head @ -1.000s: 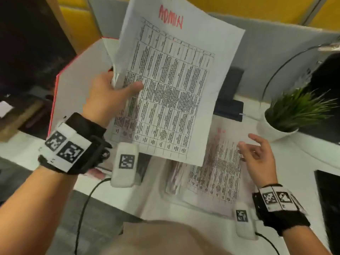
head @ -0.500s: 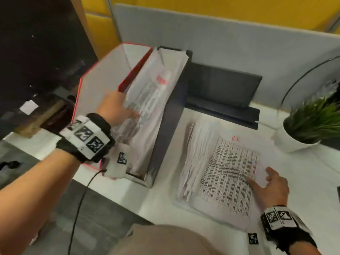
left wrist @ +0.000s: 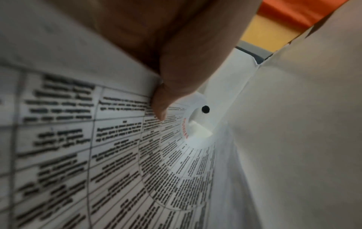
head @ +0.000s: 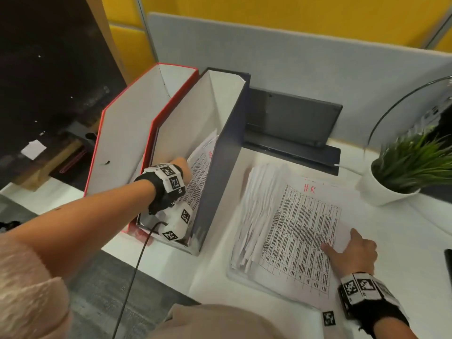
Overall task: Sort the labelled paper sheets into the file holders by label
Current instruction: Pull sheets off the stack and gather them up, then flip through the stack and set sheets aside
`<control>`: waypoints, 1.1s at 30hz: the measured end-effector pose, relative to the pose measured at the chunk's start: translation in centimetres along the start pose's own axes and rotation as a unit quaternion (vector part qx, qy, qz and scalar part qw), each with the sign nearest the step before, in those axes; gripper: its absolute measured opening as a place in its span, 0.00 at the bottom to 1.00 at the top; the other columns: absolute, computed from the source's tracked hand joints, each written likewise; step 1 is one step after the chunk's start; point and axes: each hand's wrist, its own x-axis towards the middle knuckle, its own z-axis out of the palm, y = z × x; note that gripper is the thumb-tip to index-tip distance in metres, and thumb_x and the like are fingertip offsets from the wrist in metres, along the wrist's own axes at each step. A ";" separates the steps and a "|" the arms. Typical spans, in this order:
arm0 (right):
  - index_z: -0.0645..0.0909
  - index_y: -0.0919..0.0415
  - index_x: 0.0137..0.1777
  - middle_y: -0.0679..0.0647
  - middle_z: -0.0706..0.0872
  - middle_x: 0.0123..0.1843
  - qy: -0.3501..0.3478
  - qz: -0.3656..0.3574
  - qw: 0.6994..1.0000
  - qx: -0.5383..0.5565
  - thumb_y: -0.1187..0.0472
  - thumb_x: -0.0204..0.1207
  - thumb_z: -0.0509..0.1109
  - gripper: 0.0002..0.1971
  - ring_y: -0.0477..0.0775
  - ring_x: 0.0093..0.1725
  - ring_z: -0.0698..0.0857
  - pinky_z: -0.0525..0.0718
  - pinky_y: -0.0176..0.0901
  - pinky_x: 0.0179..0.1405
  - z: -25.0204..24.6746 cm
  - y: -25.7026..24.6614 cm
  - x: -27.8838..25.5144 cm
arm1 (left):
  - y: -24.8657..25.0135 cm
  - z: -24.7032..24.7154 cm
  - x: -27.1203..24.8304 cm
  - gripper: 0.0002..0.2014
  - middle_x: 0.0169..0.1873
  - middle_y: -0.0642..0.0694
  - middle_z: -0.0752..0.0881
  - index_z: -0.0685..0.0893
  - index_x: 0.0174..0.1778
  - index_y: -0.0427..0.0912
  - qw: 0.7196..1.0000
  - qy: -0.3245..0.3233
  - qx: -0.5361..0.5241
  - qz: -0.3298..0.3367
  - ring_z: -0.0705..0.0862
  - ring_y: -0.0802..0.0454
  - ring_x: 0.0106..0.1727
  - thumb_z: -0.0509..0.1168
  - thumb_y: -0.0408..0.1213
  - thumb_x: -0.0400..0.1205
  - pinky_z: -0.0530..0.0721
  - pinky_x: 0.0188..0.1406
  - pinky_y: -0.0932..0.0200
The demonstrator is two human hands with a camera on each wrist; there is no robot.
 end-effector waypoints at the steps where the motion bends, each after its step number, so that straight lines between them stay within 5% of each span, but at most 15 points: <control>1: 0.60 0.64 0.79 0.68 0.65 0.71 -0.002 0.002 1.000 -0.001 0.53 0.66 0.79 0.45 0.68 0.72 0.65 0.69 0.62 0.69 0.0 0.1 0.0 | 0.1 0.0 0.0 0.15 0.59 0.34 0.83 0.79 0.62 0.29 1.000 -0.001 0.004 -0.001 0.82 0.38 0.55 0.62 0.33 0.82 0.79 0.60 0.50; 4: 0.60 0.64 0.79 0.68 0.65 0.71 -0.007 0.007 1.000 -0.004 0.53 0.65 0.80 0.46 0.68 0.72 0.65 0.70 0.62 0.68 0.1 0.1 0.2 | 0.4 -0.1 -0.5 0.21 0.61 0.35 0.82 0.75 0.65 0.30 1.000 0.019 0.015 0.007 0.81 0.38 0.62 0.66 0.39 0.80 0.79 0.63 0.48; 8: 0.59 0.65 0.79 0.67 0.65 0.71 -0.012 0.016 1.000 0.011 0.54 0.64 0.81 0.47 0.68 0.72 0.65 0.70 0.62 0.69 0.0 0.1 0.4 | 0.9 -1.8 -2.3 0.16 0.57 0.37 0.84 0.75 0.66 0.37 0.980 0.136 -0.125 0.074 0.83 0.40 0.56 0.62 0.31 0.82 0.82 0.58 0.47; 11: 0.60 0.66 0.78 0.68 0.65 0.71 -0.012 0.018 1.000 0.017 0.54 0.63 0.82 0.47 0.68 0.72 0.65 0.69 0.61 0.69 0.0 0.1 0.5 | 2.1 -3.7 -4.9 0.12 0.46 0.46 0.85 0.81 0.58 0.42 0.916 0.268 -0.248 0.163 0.81 0.52 0.44 0.59 0.29 0.82 0.81 0.53 0.57; 13: 0.60 0.65 0.79 0.67 0.65 0.72 -0.012 0.021 0.999 0.023 0.54 0.63 0.82 0.48 0.68 0.73 0.65 0.69 0.61 0.70 0.0 0.1 0.5 | 4.0 -4.3 -7.2 0.10 0.47 0.50 0.85 0.83 0.55 0.42 0.855 0.338 -0.310 0.241 0.81 0.56 0.47 0.59 0.30 0.82 0.79 0.51 0.62; 16: 0.59 0.64 0.79 0.67 0.65 0.72 -0.015 0.017 0.999 0.026 0.53 0.63 0.81 0.48 0.67 0.73 0.65 0.67 0.58 0.72 0.0 -0.1 0.4 | 7.4 -3.4 -10.6 0.08 0.45 0.53 0.85 0.84 0.47 0.43 0.772 0.398 -0.344 0.357 0.81 0.55 0.49 0.61 0.29 0.80 0.76 0.51 0.66; 18: 0.59 0.64 0.79 0.67 0.66 0.72 -0.016 0.010 1.000 0.022 0.52 0.64 0.81 0.48 0.67 0.73 0.66 0.66 0.56 0.73 -0.1 -0.2 0.3 | 9.7 -1.4 -12.0 0.08 0.42 0.52 0.84 0.85 0.43 0.43 0.751 0.401 -0.331 0.406 0.80 0.54 0.47 0.63 0.28 0.78 0.72 0.49 0.71; 20: 0.58 0.63 0.80 0.66 0.66 0.72 -0.018 0.006 1.000 0.015 0.51 0.64 0.81 0.48 0.66 0.72 0.66 0.66 0.53 0.72 -0.1 -0.3 0.2 | 11.4 1.4 -12.4 0.09 0.41 0.54 0.83 0.85 0.42 0.45 0.768 0.359 -0.324 0.420 0.78 0.55 0.47 0.64 0.27 0.77 0.71 0.50 0.72; 23: 0.57 0.61 0.80 0.64 0.65 0.72 -0.021 0.004 1.000 0.018 0.51 0.65 0.80 0.48 0.64 0.72 0.66 0.67 0.53 0.72 -0.2 -0.1 0.0 | 12.7 6.1 -11.2 0.10 0.43 0.53 0.83 0.85 0.46 0.47 0.844 0.223 -0.305 0.382 0.80 0.55 0.46 0.62 0.28 0.78 0.78 0.60 0.53; 28: 0.56 0.61 0.80 0.63 0.64 0.73 -0.027 0.003 0.999 0.021 0.50 0.66 0.79 0.48 0.63 0.73 0.65 0.68 0.53 0.72 -0.3 0.1 -0.2 | 13.2 10.8 -7.5 0.17 0.58 0.37 0.80 0.76 0.63 0.36 0.969 0.015 -0.113 0.218 0.81 0.41 0.58 0.63 0.40 0.82 0.81 0.58 0.47; 30: 0.56 0.61 0.80 0.62 0.63 0.73 -0.032 0.001 0.999 0.013 0.49 0.66 0.79 0.47 0.63 0.73 0.65 0.68 0.54 0.72 -0.4 0.2 -0.4 | 13.2 11.4 -6.2 0.16 0.50 0.37 0.82 0.78 0.53 0.34 0.979 -0.009 -0.101 0.174 0.83 0.42 0.48 0.64 0.45 0.81 0.83 0.46 0.51; 33: 0.56 0.60 0.81 0.62 0.63 0.73 -0.052 -0.008 0.999 -0.003 0.47 0.67 0.78 0.48 0.63 0.74 0.65 0.69 0.55 0.72 -0.7 0.1 -0.7 | 13.1 11.5 -5.0 0.20 0.26 0.44 0.76 0.72 0.27 0.38 0.979 0.007 -0.141 0.149 0.74 0.51 0.24 0.70 0.47 0.77 0.71 0.21 0.60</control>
